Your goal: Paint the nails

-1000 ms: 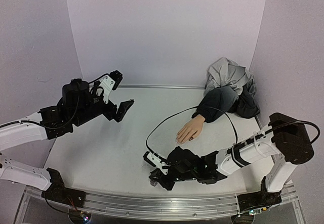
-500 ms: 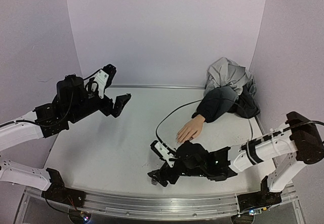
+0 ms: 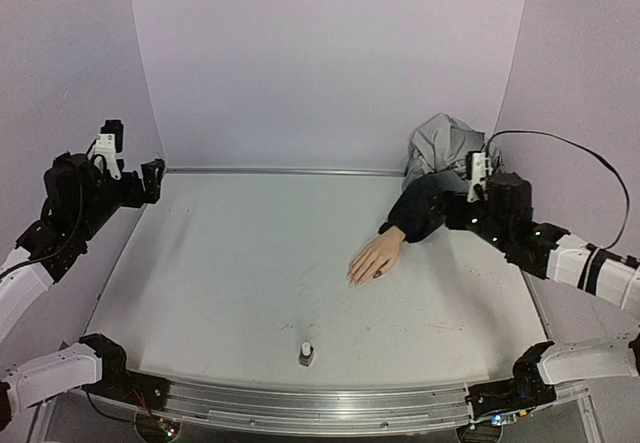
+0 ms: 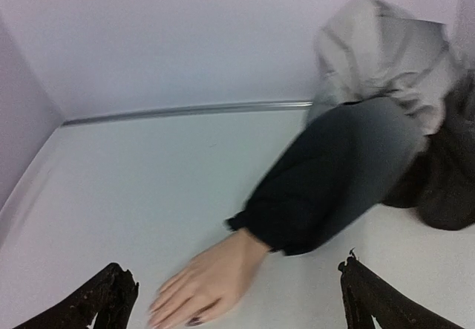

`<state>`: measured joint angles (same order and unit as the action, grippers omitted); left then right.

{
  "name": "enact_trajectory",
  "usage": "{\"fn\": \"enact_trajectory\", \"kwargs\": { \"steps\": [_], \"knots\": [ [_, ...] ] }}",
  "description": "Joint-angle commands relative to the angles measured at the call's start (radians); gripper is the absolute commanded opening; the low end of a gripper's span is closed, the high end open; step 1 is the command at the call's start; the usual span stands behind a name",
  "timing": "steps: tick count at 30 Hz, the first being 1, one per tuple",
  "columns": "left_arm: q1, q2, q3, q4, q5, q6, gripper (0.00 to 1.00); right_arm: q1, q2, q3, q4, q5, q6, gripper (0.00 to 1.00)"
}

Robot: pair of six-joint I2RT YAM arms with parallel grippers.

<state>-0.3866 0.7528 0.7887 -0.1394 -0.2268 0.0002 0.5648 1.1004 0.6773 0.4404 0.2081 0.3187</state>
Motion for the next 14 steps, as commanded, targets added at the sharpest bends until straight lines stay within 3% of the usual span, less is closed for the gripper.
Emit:
{"fn": "enact_trajectory", "kwargs": {
  "steps": [1, 9, 14],
  "knots": [
    [0.161, -0.044, 0.017, -0.025, 0.099, -0.022, 1.00, -0.238, -0.118, -0.014, -0.116, -0.085, -0.055, 0.98],
    [0.186, -0.059, 0.048, -0.044, 0.194, -0.012, 1.00, -0.256, -0.225, 0.057, -0.186, 0.043, -0.044, 0.98],
    [0.186, -0.056, 0.055, -0.045, 0.217, -0.002, 1.00, -0.256, -0.282, 0.041, -0.155, 0.007, -0.058, 0.98]
  ]
}}
